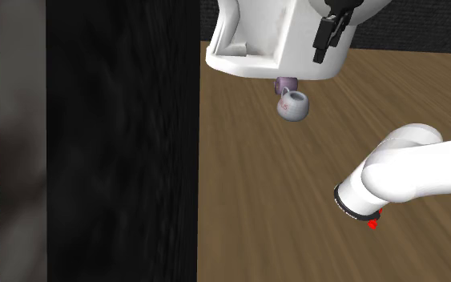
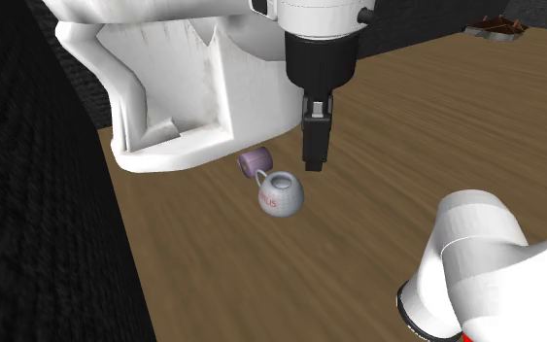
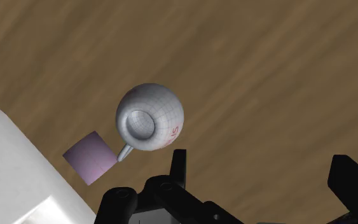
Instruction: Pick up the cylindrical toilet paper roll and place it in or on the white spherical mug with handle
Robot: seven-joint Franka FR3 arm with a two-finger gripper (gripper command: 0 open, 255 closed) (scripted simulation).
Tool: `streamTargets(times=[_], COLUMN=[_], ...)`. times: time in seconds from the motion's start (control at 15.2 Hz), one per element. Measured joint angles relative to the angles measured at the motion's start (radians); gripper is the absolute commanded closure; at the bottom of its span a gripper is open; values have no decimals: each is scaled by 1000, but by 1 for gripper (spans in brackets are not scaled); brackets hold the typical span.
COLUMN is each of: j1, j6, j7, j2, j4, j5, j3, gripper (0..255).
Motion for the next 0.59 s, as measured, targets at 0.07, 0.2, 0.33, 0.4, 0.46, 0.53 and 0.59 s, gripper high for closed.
streamTargets(times=[0.07,0.2,0.33,0.4,0.46,0.53,0.59], j1=[0,-2,-4,-5,-9,-13,-15], j6=[0,24,52,67,88,111,131], j7=[0,-23,-51,-64,-83,-101,-112], j2=[0,36,98,127,160,192,225], j4=[0,-7,0,0,-2,-7,-7], j5=[0,-26,-62,-81,-105,-129,-149], j3=[0,-7,-10,-10,-17,-24,-24], gripper=[0,0,0,0,0,0,0])
